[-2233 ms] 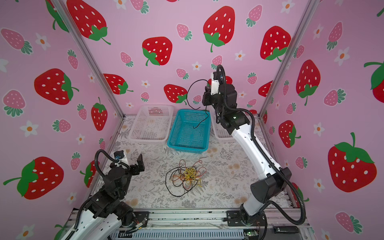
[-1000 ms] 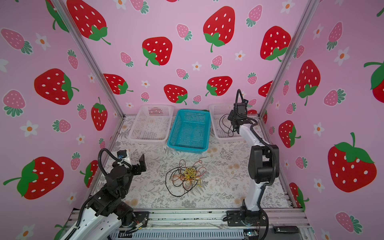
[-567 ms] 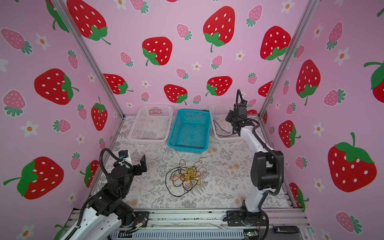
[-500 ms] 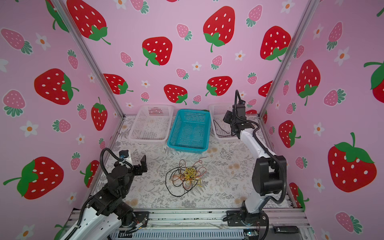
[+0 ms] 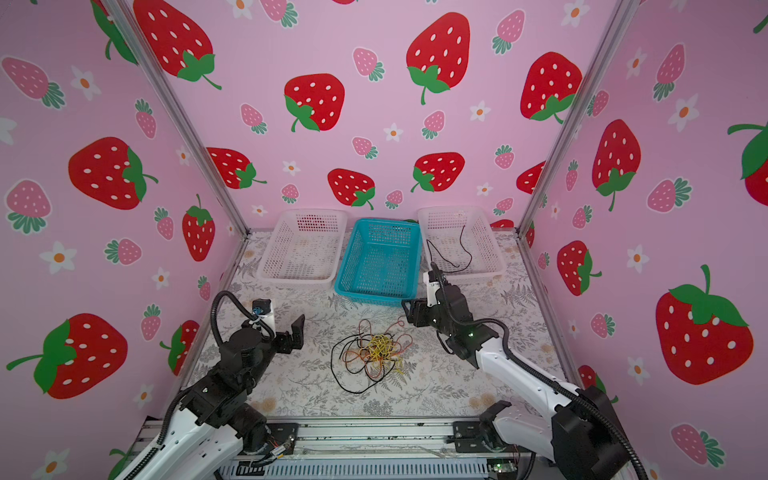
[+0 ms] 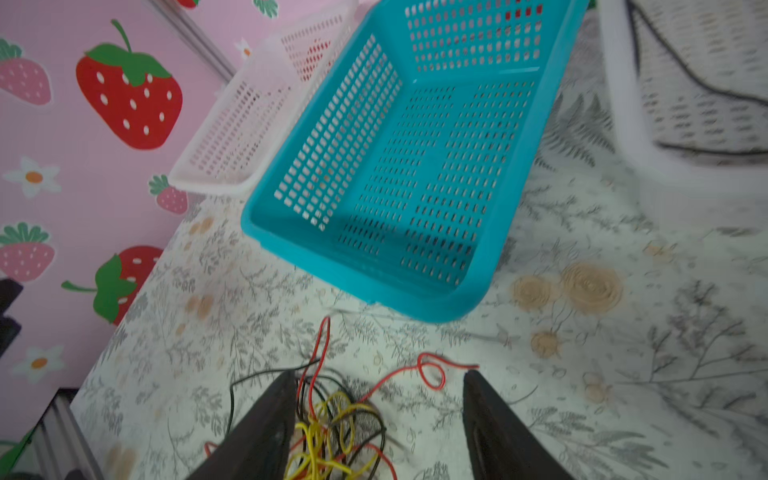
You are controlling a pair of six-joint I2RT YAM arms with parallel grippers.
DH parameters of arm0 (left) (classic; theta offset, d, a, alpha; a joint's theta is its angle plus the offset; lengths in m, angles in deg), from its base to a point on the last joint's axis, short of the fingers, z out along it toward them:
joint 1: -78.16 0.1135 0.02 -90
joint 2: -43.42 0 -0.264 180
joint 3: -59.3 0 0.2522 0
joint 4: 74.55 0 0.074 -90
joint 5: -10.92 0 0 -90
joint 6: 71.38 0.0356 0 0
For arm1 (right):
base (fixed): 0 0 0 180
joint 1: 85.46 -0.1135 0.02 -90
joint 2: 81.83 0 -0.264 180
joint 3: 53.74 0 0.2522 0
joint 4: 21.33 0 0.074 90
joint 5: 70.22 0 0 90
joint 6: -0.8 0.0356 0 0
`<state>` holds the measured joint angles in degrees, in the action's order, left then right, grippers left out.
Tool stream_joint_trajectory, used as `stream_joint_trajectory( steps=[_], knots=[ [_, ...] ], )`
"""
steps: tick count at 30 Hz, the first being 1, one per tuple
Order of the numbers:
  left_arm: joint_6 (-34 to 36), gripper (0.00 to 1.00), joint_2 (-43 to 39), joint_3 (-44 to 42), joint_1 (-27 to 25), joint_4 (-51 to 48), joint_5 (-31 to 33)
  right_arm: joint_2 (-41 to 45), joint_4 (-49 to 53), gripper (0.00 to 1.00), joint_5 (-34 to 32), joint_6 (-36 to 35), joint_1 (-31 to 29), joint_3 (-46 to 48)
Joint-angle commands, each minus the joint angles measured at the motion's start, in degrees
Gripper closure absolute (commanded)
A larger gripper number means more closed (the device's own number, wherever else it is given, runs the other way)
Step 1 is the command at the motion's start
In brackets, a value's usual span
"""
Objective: Untangle the cables
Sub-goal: 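Move the right gripper back toward the wire tangle on the table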
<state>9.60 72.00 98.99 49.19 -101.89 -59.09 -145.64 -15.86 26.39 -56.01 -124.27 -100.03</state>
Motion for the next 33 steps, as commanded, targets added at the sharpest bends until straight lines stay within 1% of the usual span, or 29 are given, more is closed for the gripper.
stream_joint_trajectory(
  steps=[1,4,6,8,11,16,22,24,26,28,31,33],
  knots=[
    [-0.65,0.01,2.23,4.2,-0.54,-1.29,-3.63,4.15,-5.78,0.35,1.31,-0.59,-2.38,6.99],
    [-0.83,0.01,3.59,4.57,-0.8,-1.71,-4.22,8.2,-9.61,0.35,2.31,0.57,-2.68,13.98],
    [-0.84,0.01,3.94,4.49,-0.91,-1.66,-4.49,11.19,-14.05,0.35,4.37,1.65,-3.1,18.75],
    [-0.63,0.01,4.1,4.33,-0.99,-1.52,-4.7,13.82,-15.19,0.35,4.93,1.88,-3.62,21.53],
    [-0.39,0.01,3.8,3.99,-1.0,-1.2,-4.7,14.71,-15.92,0.35,4.3,1.64,-3.98,23.66],
    [-0.22,0.01,3.33,3.42,-1.17,-1.1,-4.96,12.09,-18.95,0.36,4.39,0.65,-3.96,24.14],
    [-0.12,0.01,3.35,3.33,-2.05,-1.34,-5.7,1.59,-27.6,0.39,6.49,2.01,-4.51,23.29],
    [-0.03,0.01,3.25,3.28,-2.31,-1.31,-6.59,-0.62,-29.1,0.46,7.1,1.98,-4.91,22.32],
    [-0.11,0.01,3.21,2.99,-2.49,-0.77,-7.53,-1.06,-28.72,0.62,6.32,1.7,-5.84,21.02],
    [-0.12,0.01,3.26,3.14,-2.58,-0.57,-8.42,0.09,-27.05,0.72,4.58,1.23,-6.66,19.93],
    [-2.08,0.01,4.09,4.71,-2.72,-1.08,-9.35,2.74,-23.04,0.84,2.23,-0.28,-8.03,17.62],
    [-3.61,0.01,4.91,6.92,-3.15,-2.26,-11.31,4.46,-20.45,0.9,1.17,-1.36,-8.89,15.67]
  ],
)
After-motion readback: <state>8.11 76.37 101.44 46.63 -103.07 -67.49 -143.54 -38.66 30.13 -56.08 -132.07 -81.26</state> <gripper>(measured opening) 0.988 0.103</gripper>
